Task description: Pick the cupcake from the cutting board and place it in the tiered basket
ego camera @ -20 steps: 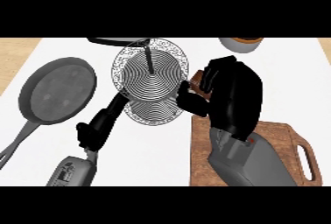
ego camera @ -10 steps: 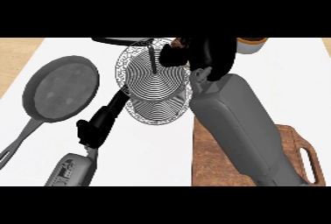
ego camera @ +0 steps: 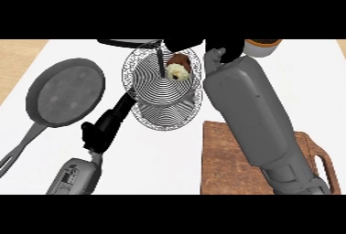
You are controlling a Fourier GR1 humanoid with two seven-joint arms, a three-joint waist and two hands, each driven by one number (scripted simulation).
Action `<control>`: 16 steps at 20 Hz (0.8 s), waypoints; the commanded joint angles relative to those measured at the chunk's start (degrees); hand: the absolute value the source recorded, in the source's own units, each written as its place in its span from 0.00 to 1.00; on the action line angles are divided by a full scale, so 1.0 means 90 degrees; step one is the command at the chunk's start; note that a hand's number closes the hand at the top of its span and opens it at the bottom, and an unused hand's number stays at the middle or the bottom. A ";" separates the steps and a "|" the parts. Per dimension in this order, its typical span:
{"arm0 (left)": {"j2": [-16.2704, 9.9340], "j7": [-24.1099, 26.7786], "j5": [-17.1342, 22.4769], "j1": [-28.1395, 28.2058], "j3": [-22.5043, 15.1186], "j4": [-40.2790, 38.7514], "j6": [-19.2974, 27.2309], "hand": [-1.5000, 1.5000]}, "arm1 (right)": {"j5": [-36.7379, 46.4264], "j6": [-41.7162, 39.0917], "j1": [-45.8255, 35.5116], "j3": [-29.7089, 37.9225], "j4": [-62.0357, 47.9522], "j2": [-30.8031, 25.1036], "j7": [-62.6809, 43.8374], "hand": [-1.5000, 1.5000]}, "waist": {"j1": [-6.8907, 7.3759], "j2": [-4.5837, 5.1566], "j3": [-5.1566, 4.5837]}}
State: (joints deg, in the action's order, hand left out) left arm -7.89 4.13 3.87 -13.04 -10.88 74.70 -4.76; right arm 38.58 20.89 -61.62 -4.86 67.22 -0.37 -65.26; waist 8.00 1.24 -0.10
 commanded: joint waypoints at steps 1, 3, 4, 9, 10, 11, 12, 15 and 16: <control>0.0003 -0.0056 -0.0010 -0.0085 0.0052 -0.0058 0.0037 0.50 | -0.0342 0.1622 -0.0346 0.0106 -0.0447 0.0039 -0.0976 0.00 | -0.0129 -0.0027 -0.0003; -0.0041 -0.0025 0.0051 0.0184 0.0032 0.0133 -0.0029 0.50 | 0.0008 0.2093 -0.0580 0.0088 -0.0838 0.0039 -0.0888 0.00 | -0.0096 -0.0061 -0.0008; -0.0036 0.0006 0.0047 0.0076 0.0145 0.0000 0.0055 0.50 | 0.0332 0.2193 -0.0814 -0.0008 -0.0856 0.0039 -0.1020 0.00 | -0.0297 -0.0099 -0.0014; -0.0101 0.0177 0.0073 0.0425 0.0307 -0.0151 0.0142 0.50 | 0.1944 0.2575 -0.0952 0.0075 -0.1219 0.0040 -0.1512 0.00 | -0.0727 -0.0241 -0.0030; -0.0102 0.0117 0.0154 0.0368 0.0489 -0.0095 0.0278 0.50 | 0.2277 0.2698 -0.0754 0.0256 -0.1108 0.0040 -0.1321 0.00 | -0.0899 -0.0257 -0.0016; -0.0116 0.0104 0.0068 0.0526 0.0387 -0.0025 0.0288 0.50 | 0.2560 0.2841 -0.0665 0.0402 -0.1129 0.0037 -0.1373 0.00 | -0.0924 -0.0275 -0.0012; -0.0126 0.0111 0.0092 0.0464 0.0459 0.0010 0.0328 0.50 | 0.2825 0.2798 -0.0639 0.0453 -0.0990 0.0040 -0.1430 0.00 | -0.1019 -0.0301 -0.0010; -0.0284 0.0059 0.0154 0.0589 0.0557 0.0123 0.0254 0.50 | 0.3415 0.3027 -0.0438 0.0515 -0.0433 0.0040 -0.1542 0.00 | -0.1059 -0.0339 -0.0001; -0.0220 0.0253 0.0092 0.0798 0.0511 0.0084 0.0310 0.50 | 0.3494 0.2948 -0.0111 0.0655 -0.0078 0.0040 -0.1373 0.00 | -0.1168 -0.0338 0.0005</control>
State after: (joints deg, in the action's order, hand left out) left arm -9.43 5.51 4.74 -7.68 -6.95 75.06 -2.44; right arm 63.67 40.58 -65.08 -0.13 61.05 -0.20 -65.50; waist -0.61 -1.37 -0.16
